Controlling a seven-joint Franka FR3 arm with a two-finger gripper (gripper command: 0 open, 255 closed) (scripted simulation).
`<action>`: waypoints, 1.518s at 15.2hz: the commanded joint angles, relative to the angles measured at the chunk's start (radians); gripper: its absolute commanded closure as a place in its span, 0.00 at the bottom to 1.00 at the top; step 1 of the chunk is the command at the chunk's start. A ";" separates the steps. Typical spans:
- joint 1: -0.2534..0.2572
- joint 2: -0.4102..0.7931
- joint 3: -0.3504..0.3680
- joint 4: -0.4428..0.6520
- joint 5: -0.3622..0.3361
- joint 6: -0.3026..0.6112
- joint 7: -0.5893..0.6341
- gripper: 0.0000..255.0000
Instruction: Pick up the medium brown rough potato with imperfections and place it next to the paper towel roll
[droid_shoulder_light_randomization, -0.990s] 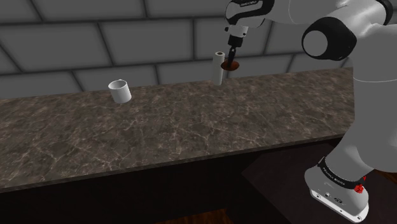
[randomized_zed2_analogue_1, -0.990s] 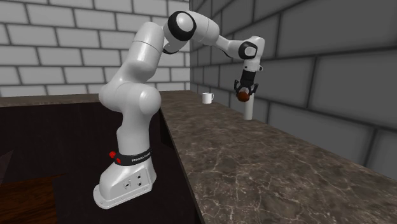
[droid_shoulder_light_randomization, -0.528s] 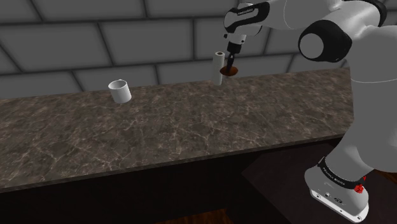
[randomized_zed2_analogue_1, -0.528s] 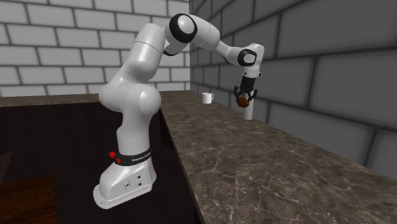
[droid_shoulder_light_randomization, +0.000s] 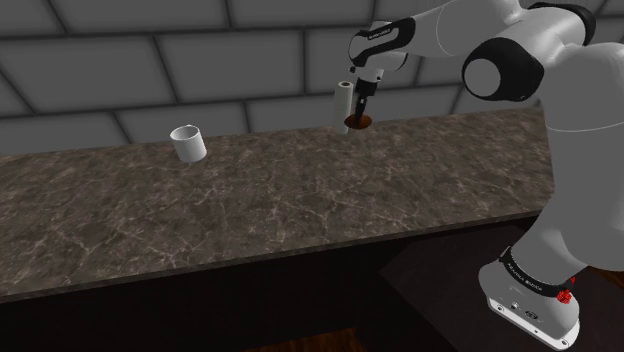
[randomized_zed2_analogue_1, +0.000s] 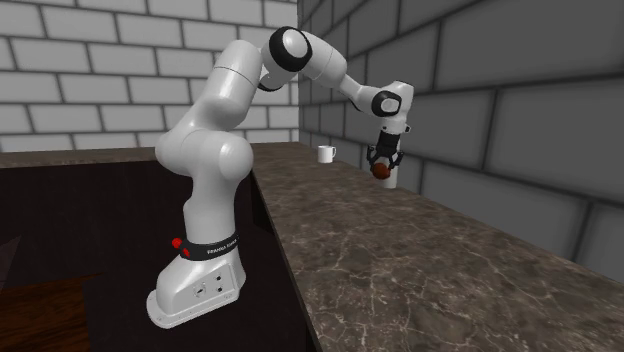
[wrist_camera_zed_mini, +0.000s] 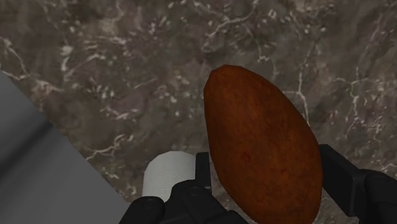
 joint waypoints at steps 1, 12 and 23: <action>-0.001 0.008 0.004 -0.017 0.008 0.023 -0.011 1.00; -0.008 0.049 0.020 -0.043 0.036 0.083 -0.037 1.00; -0.010 0.021 0.006 -0.020 0.016 0.035 -0.025 0.00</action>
